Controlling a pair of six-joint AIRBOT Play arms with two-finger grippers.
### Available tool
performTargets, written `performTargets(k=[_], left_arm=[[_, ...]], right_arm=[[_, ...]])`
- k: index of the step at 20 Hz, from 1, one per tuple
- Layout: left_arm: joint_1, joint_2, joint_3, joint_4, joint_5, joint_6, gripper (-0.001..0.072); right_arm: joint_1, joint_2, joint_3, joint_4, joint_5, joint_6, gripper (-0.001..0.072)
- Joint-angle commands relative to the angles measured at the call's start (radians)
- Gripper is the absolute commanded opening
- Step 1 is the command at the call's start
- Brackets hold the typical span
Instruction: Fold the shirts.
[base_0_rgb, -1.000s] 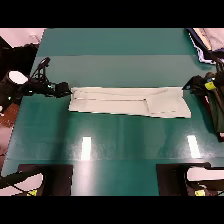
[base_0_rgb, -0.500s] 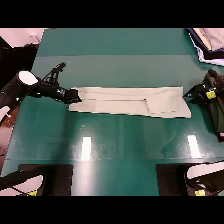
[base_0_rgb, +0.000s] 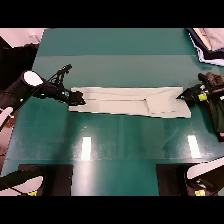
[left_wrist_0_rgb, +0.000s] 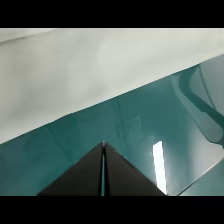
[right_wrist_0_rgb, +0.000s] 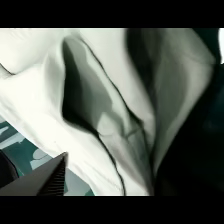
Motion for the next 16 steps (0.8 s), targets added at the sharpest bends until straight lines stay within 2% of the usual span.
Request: performTargets(k=[1, 2, 5, 6, 12, 16], left_arm=[[-0.002, -0.001, 0.001, -0.008, 0.0, -0.002, 0.0024], [-0.002, -0.001, 0.001, -0.01, 0.001, -0.002, 0.0024], [-0.002, -0.001, 0.001, -0.015, 0.014, -0.003, 0.0024], [-0.004, -0.001, 0.001, -0.015, 0.029, -0.004, 0.0024], [-0.117, -0.01, 0.019, -0.014, 0.207, -0.029, 0.0022], [-0.202, -0.139, 0.184, -0.014, 0.213, -0.028, 0.0022]], right_arm=[[0.042, -0.008, 0.001, 0.014, -0.037, -0.018, 0.0505], [0.053, -0.008, 0.001, 0.014, -0.042, -0.018, 0.0415], [0.075, -0.007, 0.001, 0.018, -0.04, -0.07, 0.0043], [0.077, -0.004, 0.001, 0.019, -0.04, -0.084, 0.0014], [0.089, 0.115, 0.002, 0.157, -0.046, -0.101, 0.0011], [0.155, 0.246, 0.003, 0.239, -0.073, 0.005, 0.0009]])
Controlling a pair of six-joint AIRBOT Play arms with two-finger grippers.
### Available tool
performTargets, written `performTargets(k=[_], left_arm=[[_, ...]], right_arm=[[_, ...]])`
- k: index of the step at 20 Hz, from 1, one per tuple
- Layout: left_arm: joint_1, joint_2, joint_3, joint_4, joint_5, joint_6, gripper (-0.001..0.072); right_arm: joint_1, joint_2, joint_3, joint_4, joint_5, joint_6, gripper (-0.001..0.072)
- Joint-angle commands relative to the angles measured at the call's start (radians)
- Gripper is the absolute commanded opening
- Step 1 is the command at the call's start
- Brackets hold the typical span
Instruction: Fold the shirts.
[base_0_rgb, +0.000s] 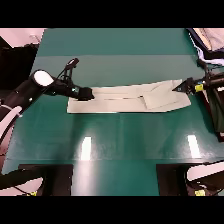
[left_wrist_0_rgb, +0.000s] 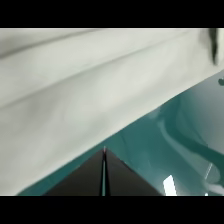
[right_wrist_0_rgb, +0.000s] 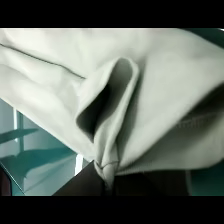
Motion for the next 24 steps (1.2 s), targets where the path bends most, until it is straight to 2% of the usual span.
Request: performTargets(k=[1, 5, 8, 11, 15, 18, 24], left_arm=[[-0.074, -0.121, 0.146, 0.002, 0.015, -0.002, 0.0023], [-0.153, -0.336, 0.352, 0.001, -0.009, -0.004, 0.0022], [-0.2, -0.478, 0.468, 0.001, -0.008, -0.033, 0.0022], [-0.208, -0.566, 0.521, -0.002, 0.003, -0.07, 0.0023], [-0.208, -0.599, 0.524, -0.006, 0.033, -0.084, 0.0023], [-0.2, -0.595, 0.536, -0.006, 0.039, -0.084, 0.0023], [-0.071, -0.538, 0.644, 0.068, -0.175, -0.082, 0.0023]], right_arm=[[0.063, 0.112, 0.002, 0.125, -0.026, 0.073, 0.0009], [0.194, 0.216, 0.018, 0.23, -0.059, 0.099, 0.0008], [0.31, 0.22, 0.142, 0.206, -0.064, 0.142, 0.0008], [0.411, 0.22, 0.263, 0.108, -0.077, 0.213, 0.0008], [0.516, 0.19, 0.412, -0.014, -0.061, 0.286, 0.0008], [0.581, 0.122, 0.515, -0.047, -0.025, 0.312, 0.0008], [0.673, 0.013, 0.624, -0.045, -0.035, 0.33, 0.0008]])
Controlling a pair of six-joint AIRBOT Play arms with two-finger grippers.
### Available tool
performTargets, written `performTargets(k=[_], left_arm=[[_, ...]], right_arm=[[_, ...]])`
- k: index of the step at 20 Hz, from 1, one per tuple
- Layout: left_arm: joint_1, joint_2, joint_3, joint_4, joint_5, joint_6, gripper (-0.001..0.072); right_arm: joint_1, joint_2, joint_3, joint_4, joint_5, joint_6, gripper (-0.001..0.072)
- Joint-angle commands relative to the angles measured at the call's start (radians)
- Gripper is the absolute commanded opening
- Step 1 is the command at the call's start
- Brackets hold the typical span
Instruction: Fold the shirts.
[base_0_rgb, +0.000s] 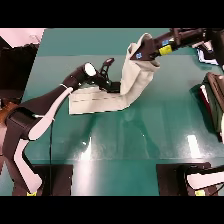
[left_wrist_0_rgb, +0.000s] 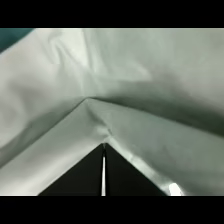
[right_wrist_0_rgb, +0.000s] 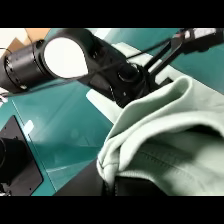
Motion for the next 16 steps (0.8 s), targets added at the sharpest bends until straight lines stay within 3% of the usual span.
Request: performTargets(k=[1, 8, 14, 15, 16], left_arm=[[0.092, 0.058, 0.06, 0.096, -0.142, 0.0, 0.0022], [0.335, 0.33, 0.067, 0.295, -0.291, 0.014, 0.0023], [0.467, 0.481, 0.066, 0.33, -0.378, 0.033, 0.0024], [0.469, 0.488, 0.066, 0.332, -0.383, 0.033, 0.0024], [0.469, 0.492, 0.066, 0.333, -0.39, 0.033, 0.0024]], right_arm=[[0.06, -0.055, 0.045, -0.011, -0.017, 0.017, 0.0009], [0.197, -0.131, 0.045, -0.01, -0.142, 0.007, 0.001], [0.36, -0.246, 0.045, -0.003, -0.392, -0.064, 0.0017], [0.396, -0.274, 0.045, -0.002, -0.458, -0.109, 0.0112], [0.428, -0.299, 0.046, 0.003, -0.513, -0.119, 0.0354]])
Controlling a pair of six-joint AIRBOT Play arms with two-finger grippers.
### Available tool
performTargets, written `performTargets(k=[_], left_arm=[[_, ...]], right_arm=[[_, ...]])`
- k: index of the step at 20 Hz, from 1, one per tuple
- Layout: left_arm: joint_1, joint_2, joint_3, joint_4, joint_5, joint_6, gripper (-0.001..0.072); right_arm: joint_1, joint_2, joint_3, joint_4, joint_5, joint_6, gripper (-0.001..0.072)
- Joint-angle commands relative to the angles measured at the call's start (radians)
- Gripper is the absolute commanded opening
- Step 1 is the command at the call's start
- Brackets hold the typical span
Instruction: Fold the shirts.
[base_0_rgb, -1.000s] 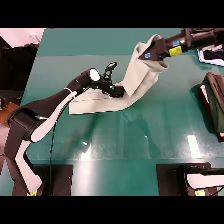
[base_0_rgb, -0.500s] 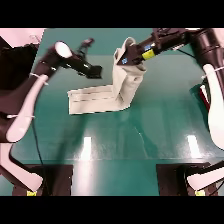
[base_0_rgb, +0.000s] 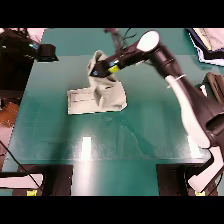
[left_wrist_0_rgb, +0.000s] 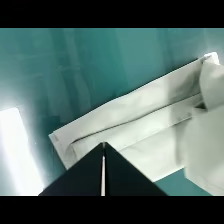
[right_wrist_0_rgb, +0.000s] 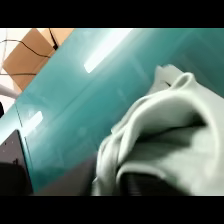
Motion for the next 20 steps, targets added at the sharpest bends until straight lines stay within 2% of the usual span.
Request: performTargets(k=[1, 3, 5, 7, 9, 12, 13, 14, 16, 20], left_arm=[[0.033, 0.043, 0.001, 0.012, -0.045, 0.005, 0.0024], [0.033, 0.042, 0.001, 0.011, -0.06, 0.005, 0.0024], [0.033, 0.042, 0.001, 0.011, -0.071, 0.008, 0.0024], [0.033, 0.042, 0.0, 0.011, -0.086, 0.008, 0.0024], [0.033, 0.042, 0.0, 0.011, -0.088, 0.008, 0.0024], [0.033, 0.042, 0.0, 0.01, -0.089, 0.008, 0.0024], [0.033, 0.042, 0.0, 0.006, -0.089, 0.008, 0.0024], [0.033, 0.042, 0.0, 0.0, -0.089, 0.008, 0.0024], [0.033, 0.042, 0.0, -0.018, -0.089, 0.008, 0.0024], [0.03, 0.042, 0.0, -0.02, -0.088, 0.008, 0.0024]], right_arm=[[0.116, -0.088, 0.001, 0.032, -0.206, -0.066, 0.0482], [0.142, -0.098, 0.001, 0.021, -0.205, -0.07, 0.049], [0.118, -0.068, 0.0, -0.054, -0.163, -0.068, 0.0488], [0.058, -0.026, -0.007, -0.142, -0.065, -0.064, 0.0488], [-0.026, 0.032, -0.074, -0.172, 0.022, -0.064, 0.0488], [-0.18, 0.092, -0.223, -0.192, 0.118, -0.003, 0.049], [-0.232, 0.1, -0.281, -0.181, 0.142, 0.006, 0.055], [-0.283, 0.101, -0.335, -0.159, 0.16, 0.007, 0.0716], [-0.354, 0.1, -0.446, -0.08, 0.155, 0.016, 0.0716], [-0.389, 0.098, -0.608, 0.023, 0.024, 0.029, 0.0689]])
